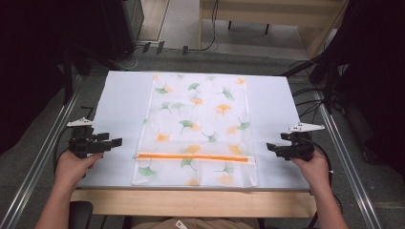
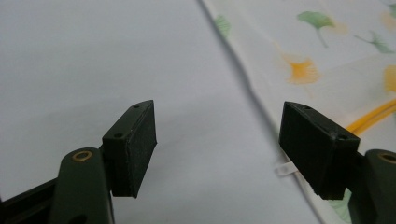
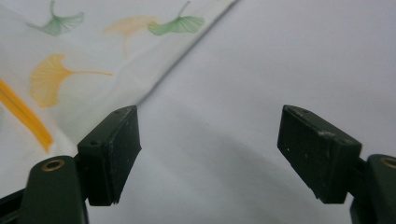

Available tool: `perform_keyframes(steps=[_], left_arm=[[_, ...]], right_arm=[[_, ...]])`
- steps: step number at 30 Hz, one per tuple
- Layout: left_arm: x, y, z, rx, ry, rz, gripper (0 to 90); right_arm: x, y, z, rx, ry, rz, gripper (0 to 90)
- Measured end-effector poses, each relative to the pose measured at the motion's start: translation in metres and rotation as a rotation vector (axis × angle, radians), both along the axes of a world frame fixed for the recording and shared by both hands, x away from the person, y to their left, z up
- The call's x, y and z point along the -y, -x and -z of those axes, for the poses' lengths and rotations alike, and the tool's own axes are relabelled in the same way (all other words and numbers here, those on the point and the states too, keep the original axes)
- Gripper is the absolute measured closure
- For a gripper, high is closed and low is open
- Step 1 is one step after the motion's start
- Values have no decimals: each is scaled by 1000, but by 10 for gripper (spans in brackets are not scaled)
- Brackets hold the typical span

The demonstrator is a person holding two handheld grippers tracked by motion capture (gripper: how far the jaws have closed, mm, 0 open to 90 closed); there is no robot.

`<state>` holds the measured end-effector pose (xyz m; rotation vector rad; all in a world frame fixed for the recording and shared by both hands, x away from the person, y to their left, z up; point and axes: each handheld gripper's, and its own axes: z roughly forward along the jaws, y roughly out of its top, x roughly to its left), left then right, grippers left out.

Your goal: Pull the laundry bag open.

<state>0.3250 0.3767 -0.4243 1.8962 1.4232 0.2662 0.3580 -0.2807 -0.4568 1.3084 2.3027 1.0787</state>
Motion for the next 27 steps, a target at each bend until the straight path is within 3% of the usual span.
perform_keyframes(steps=[5, 8, 12, 27], left_arm=[[-8, 1, 0, 45, 9, -44, 235], [-12, -1, 5, 44, -35, -87, 195], [-14, -4, 8, 23, -31, -95, 191], [-10, -5, 9, 11, -38, -79, 191]], right_arm=[[14, -5, 4, -14, -11, 59, 219], [21, -8, 9, -19, -7, 78, 219], [24, -10, 13, -36, 0, 87, 220], [22, -10, 14, -48, 2, 79, 220]])
